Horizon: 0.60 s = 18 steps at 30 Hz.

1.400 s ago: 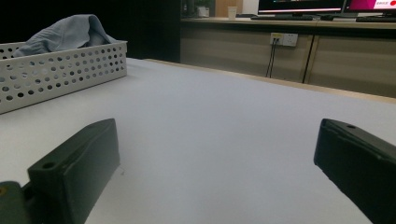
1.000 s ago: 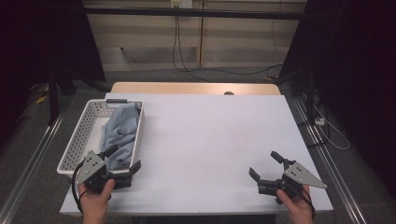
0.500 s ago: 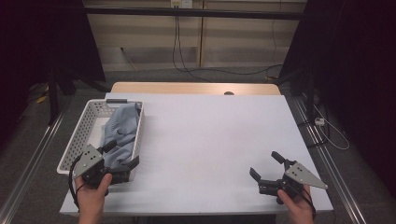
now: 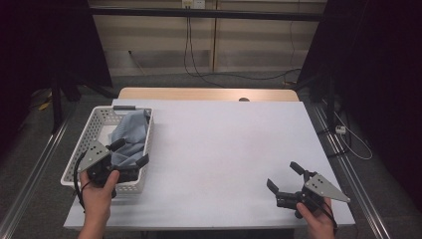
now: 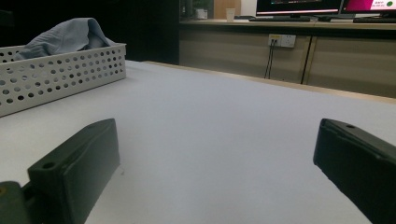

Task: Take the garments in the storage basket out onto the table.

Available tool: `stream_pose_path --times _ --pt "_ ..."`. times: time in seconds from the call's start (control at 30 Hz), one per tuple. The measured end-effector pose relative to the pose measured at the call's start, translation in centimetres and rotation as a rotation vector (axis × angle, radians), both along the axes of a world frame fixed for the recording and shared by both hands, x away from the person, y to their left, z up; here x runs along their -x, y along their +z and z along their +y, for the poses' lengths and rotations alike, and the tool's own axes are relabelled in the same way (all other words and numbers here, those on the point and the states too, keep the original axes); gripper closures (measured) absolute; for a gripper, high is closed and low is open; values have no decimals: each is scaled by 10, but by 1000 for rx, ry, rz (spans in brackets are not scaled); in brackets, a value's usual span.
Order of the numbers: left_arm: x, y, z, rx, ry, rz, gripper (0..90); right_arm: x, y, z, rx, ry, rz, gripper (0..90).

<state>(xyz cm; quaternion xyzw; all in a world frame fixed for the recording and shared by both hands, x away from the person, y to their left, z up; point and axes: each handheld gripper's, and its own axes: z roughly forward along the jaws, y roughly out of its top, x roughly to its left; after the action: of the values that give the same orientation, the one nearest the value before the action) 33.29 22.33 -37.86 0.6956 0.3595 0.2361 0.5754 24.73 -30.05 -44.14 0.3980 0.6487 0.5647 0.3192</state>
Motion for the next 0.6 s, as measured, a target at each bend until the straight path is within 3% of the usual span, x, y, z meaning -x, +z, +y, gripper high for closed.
stream_pose_path --times 0.13,0.3,0.6 --pt "-7 3 1 0 8 13 25 0 0 -1 -4 -5 0 0" --pt "-14 7 3 8 16 68 24 0 0 -1 -6 -4 1 0" --pt "-14 21 7 -6 20 34 25 0 0 -1 -6 -4 0 0"
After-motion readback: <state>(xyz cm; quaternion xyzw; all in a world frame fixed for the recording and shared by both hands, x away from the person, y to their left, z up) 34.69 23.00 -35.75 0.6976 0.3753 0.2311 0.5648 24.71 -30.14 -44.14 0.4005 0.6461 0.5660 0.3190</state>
